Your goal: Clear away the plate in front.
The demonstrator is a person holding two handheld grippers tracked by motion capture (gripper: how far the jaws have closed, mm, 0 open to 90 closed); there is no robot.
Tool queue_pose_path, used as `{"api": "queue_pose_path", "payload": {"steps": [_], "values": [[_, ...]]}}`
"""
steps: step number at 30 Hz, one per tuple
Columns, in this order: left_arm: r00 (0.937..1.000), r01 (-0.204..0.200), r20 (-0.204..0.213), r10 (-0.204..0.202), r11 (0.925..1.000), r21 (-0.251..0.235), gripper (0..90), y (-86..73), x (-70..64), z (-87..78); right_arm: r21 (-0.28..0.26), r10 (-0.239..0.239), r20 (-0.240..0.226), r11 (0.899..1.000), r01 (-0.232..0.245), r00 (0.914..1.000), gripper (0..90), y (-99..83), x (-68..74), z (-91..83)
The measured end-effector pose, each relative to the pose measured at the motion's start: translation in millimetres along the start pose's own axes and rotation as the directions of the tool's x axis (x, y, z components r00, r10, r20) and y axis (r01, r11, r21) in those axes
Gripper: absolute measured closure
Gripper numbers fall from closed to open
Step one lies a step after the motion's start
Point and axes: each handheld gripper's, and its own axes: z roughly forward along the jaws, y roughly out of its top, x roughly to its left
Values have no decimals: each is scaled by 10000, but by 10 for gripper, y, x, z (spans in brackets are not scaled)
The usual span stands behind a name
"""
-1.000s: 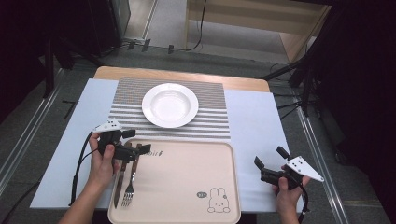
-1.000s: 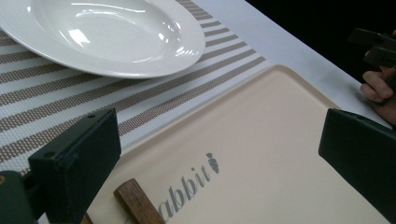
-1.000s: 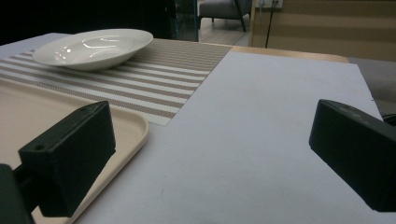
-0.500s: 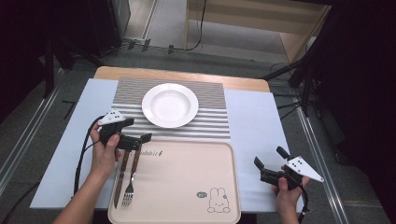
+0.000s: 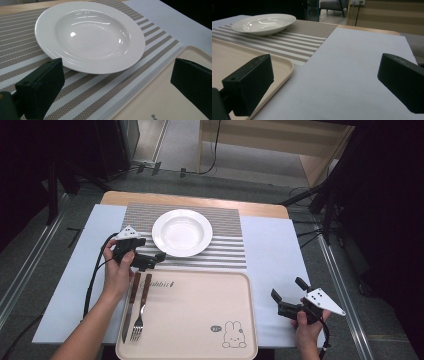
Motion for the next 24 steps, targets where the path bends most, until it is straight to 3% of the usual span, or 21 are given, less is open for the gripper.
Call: {"api": "queue_pose_path", "payload": {"steps": [12, 14, 24], "values": [[9981, 614, 98, -614, 9981, -38, 0, 139, 191, 138, -18, 10, -41, 10000, -10, 10000, 0, 0, 3, -10], [9971, 683, 354, -680, 9977, -60, 0, 156, 233, 149, -24, 18, -50, 10000, -18, 10000, 0, 0, 3, -9], [9905, 1289, 470, -1294, 9916, 141, 0, 245, 417, 283, -29, 12, -69, 10000, -12, 10000, 0, 0, 3, -9]]}}
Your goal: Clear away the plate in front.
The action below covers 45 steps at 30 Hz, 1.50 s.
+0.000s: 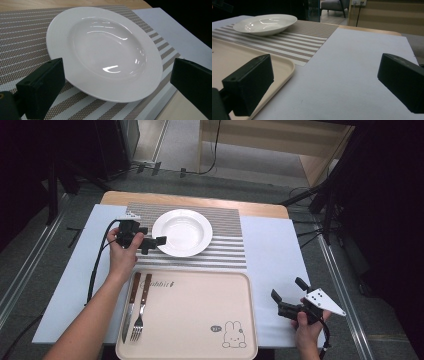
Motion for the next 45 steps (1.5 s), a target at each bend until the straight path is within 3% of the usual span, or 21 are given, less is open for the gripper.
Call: {"api": "queue_pose_path", "payload": {"steps": [18, 20, 30, 34, 36, 39, 45], "values": [[9962, 864, -86, -862, 9959, 269, 0, 62, 259, 248, 8, -11, -52, 10000, 11, 10000, 0, -1, -6, 1], [9955, 929, -207, -925, 9955, 205, 57, 60, 272, 268, 2, -10, -56, 10000, 10, 10000, 0, -2, -6, 2], [9902, 1374, -287, -1365, 9900, 329, 62, 21, 385, 376, -4, -16, -76, 10000, 16, 10000, 0, -2, -9, 3], [9896, 1433, -172, -1426, 9885, 480, 63, 33, 385, 423, -1, -21, -81, 10000, 21, 10000, 0, -2, -9, 4], [9884, 1472, -455, -1448, 9876, 551, 117, 48, 373, 450, 1, -25, -80, 10000, 25, 10000, 0, -3, -10, 4], [9842, 1769, -207, -1760, 9827, 544, 126, 44, 411, 478, 1, 17, -78, 10000, -17, 10000, 0, -2, -10, 2], [9806, 1957, -250, -1943, 9773, 809, 156, 45, 401, 577, 4, 6, -90, 10000, -6, 10000, 0, -3, -13, 2]]}}
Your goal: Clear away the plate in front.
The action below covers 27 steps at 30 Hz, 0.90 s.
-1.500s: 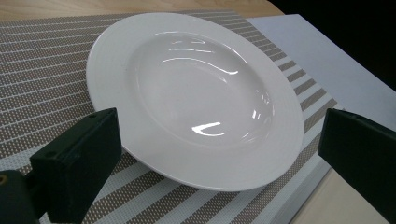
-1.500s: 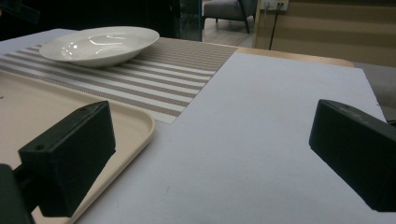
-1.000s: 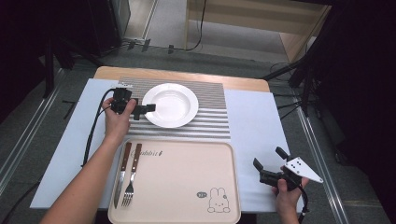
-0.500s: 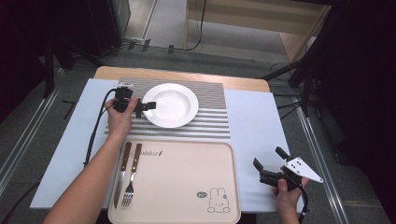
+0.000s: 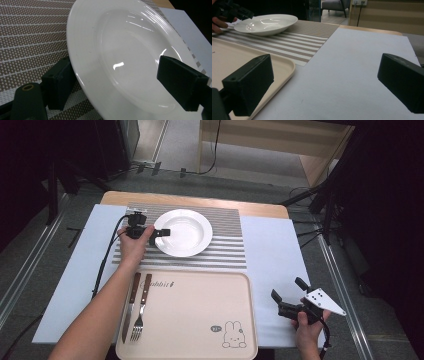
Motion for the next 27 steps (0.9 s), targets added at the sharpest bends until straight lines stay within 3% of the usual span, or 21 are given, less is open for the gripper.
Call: {"api": "queue_pose_path", "payload": {"steps": [6, 12, 16, 19, 20, 23, 27], "values": [[9980, 605, 180, -605, 9982, 47, 243, -9, 35, 59, 7, 0, -10, 10000, 0, 10000, 0, 0, -2, 0], [9952, 936, 252, -940, 9955, 168, 297, -14, 48, 95, 13, 1, 1, 10000, -1, 10000, 0, 0, 0, 5], [9951, 968, -220, -964, 9951, 207, 401, -9, 48, 87, 33, -10, 23, 10000, 9, 10000, 0, 0, 1, 6], [9924, 780, -972, -751, 9966, 268, 573, -2, 27, 87, 53, 5, 42, 10000, -5, 10000, 0, 0, 4, 9], [9921, 816, -983, -785, 9963, 281, 606, 0, 26, 88, 63, -2, 49, 10000, 2, 10000, 0, 0, 4, 9], [9930, 836, -867, -801, 9958, 369, 613, 13, 28, 73, 53, 18, 50, 10000, -19, 10000, 0, -1, 1, 8], [9982, 528, -268, -528, 9986, -10, 657, 40, -22, -13, 33, 27, 33, 10000, -27, 10000, 0, -1, -3, 11]]}}
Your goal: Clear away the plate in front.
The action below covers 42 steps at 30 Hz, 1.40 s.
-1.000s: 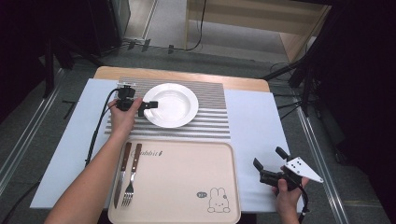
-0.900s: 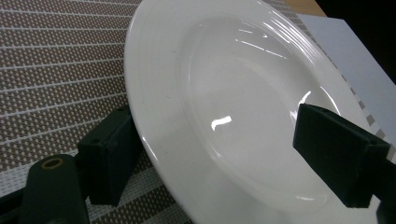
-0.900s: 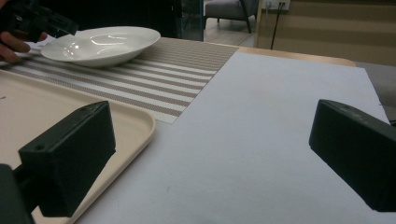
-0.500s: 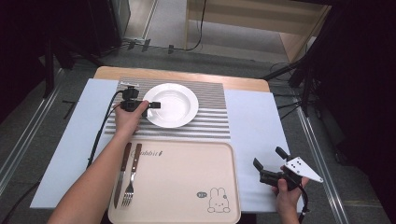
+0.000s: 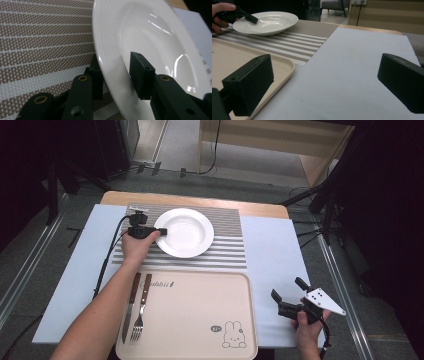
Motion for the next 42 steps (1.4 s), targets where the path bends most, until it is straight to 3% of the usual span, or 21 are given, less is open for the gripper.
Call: {"api": "queue_pose_path", "payload": {"steps": [2, 5, 12, 15, 18, 20, 28, 33, 42], "values": [[9969, -232, 745, 251, 9994, -266, 709, 12, -51, -51, 8, -1, 17, 10000, 1, 10000, 0, 1, 1, 3], [9905, -1006, 904, 1032, 9944, -331, 762, 13, -146, -97, 28, 11, 18, 10000, -11, 10000, 0, 1, 3, 2], [9898, -1158, 805, 1173, 9930, -232, 774, -14, -196, -109, 43, 1, 19, 10000, -1, 10000, 0, 0, 3, 4], [9919, -970, 803, 986, 9950, -236, 777, -12, -205, -110, 25, 18, 28, 10000, -18, 10000, 0, -1, -1, 1], [9941, -313, 1036, 333, 9993, -210, 792, -11, -171, -105, 5, 50, 22, 10000, -50, 10000, 0, 0, -2, 3], [9907, 52, 1359, -25, 9998, -197, 805, -17, -131, -94, 0, 32, 11, 10000, -32, 10000, 0, 0, -3, 2], [9935, 190, 1131, -153, 9993, -319, 806, -7, -122, -161, -21, 22, -2, 10000, -22, 10000, 0, 0, -3, 1], [9907, 587, 1266, -507, 9964, -609, 806, -23, -61, -238, -12, 13, 8, 10000, -13, 10000, 0, 0, -2, 0], [9870, 457, 1575, -314, 9950, -885, 805, -22, -85, -376, -11, 3, 29, 10000, -3, 10000, 0, 0, 2, 3]]}}
